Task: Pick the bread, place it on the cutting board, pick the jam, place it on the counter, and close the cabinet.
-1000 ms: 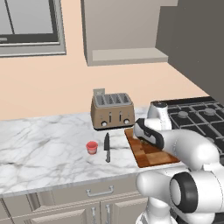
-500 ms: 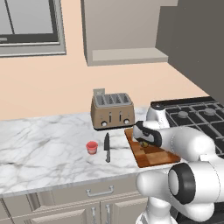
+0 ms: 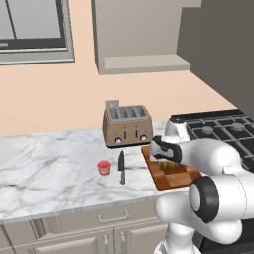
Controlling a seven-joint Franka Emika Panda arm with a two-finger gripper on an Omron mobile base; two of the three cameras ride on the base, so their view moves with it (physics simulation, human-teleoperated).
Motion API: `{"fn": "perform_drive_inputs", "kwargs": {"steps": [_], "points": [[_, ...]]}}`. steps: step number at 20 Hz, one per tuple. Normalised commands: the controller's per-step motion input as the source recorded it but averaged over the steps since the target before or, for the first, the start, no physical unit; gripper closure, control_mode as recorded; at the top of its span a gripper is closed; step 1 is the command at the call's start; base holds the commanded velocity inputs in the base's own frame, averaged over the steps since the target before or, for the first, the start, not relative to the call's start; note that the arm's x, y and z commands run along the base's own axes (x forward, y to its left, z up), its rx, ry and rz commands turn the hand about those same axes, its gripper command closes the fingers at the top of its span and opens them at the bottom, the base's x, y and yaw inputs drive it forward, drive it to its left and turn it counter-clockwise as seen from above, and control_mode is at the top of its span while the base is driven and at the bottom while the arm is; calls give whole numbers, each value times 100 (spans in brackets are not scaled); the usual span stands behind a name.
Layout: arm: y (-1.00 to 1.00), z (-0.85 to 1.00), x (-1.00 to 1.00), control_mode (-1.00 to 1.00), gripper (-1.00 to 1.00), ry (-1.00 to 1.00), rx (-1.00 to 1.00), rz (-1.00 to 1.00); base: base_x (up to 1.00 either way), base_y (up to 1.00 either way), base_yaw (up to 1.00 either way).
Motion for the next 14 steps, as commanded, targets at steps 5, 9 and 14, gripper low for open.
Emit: {"fn": "perform_drive_inputs", "kwargs": {"steps": [5, 9, 14], "points": [[0, -17, 0, -100, 100, 3, 0, 0, 0, 0, 0], [0, -6, 0, -100, 100, 3, 0, 0, 0, 0, 0], [0, 0, 0, -100, -100, 1, 0, 0, 0, 0, 0]]}}
